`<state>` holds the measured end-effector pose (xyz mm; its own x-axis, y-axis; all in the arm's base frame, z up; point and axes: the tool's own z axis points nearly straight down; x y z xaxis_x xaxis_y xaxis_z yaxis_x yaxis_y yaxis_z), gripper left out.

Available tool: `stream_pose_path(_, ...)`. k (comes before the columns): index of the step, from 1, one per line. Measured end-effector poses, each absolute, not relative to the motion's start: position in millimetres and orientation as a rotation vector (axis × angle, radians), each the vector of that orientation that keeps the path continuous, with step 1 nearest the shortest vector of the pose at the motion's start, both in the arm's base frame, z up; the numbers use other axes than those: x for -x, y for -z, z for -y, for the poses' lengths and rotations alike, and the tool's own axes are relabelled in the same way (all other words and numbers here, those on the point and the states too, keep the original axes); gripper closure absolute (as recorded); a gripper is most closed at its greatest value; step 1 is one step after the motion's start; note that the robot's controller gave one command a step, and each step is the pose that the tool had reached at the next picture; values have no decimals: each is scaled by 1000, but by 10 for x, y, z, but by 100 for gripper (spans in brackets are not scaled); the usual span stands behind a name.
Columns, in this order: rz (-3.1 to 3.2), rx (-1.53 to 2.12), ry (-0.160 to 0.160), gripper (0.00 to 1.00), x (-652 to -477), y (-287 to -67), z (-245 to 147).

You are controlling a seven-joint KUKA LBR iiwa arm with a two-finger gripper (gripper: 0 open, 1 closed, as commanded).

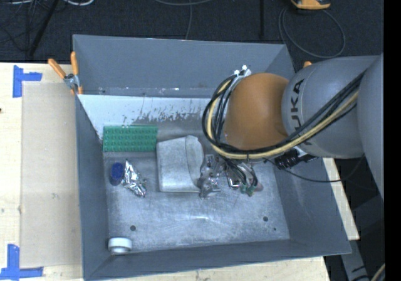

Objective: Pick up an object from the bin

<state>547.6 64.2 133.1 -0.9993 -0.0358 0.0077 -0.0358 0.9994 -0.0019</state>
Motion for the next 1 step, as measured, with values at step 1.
stream_pose_path(1, 3127, -355, -2, 100, -5350, -3157, -142)
